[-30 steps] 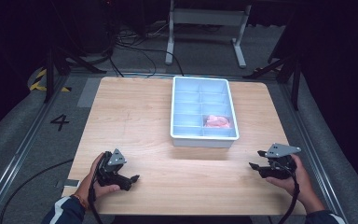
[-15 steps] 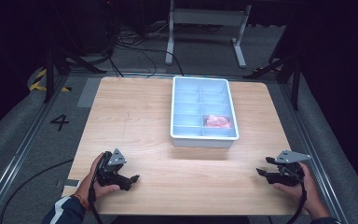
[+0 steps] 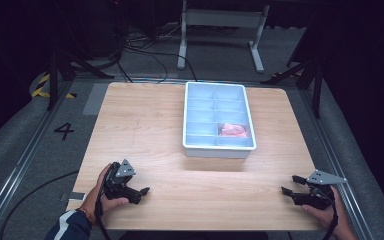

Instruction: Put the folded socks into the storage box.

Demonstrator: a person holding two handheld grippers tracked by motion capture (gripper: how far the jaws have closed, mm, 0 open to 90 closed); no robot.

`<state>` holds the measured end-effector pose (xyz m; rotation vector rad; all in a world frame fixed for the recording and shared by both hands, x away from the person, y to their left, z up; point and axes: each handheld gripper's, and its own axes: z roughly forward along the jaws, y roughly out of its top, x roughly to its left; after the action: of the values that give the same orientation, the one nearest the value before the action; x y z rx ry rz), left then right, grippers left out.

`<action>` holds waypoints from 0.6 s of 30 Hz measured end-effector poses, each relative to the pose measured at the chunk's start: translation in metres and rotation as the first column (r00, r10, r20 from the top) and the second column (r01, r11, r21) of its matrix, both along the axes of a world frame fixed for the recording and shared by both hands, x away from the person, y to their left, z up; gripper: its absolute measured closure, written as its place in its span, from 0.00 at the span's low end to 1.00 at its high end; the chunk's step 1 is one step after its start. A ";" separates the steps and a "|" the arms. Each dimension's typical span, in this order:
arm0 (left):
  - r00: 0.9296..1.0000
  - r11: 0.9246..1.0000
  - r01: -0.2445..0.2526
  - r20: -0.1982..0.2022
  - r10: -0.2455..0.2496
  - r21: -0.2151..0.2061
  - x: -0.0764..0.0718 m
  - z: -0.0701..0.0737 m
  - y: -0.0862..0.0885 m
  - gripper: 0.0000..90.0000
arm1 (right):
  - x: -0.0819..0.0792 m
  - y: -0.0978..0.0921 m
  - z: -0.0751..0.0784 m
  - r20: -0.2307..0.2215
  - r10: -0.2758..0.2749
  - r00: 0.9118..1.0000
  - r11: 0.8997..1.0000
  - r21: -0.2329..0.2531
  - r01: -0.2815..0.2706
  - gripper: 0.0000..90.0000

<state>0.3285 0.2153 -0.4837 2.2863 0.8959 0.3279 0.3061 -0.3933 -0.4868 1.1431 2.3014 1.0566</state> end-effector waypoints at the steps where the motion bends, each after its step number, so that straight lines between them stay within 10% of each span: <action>1: 1.000 1.000 0.000 0.000 0.000 0.000 0.000 0.000 0.000 0.00 | 0.000 0.000 0.000 -0.001 -0.004 1.000 1.000 0.000 0.004 0.35; 18: 1.000 1.000 -0.005 -0.004 0.005 -0.004 -0.001 0.000 0.000 0.00 | 0.000 -0.001 0.000 0.000 -0.032 0.999 0.999 0.001 0.032 0.35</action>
<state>0.3278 0.2153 -0.4839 2.2822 0.9039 0.3239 0.3066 -0.3940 -0.4870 1.1769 2.2752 1.0458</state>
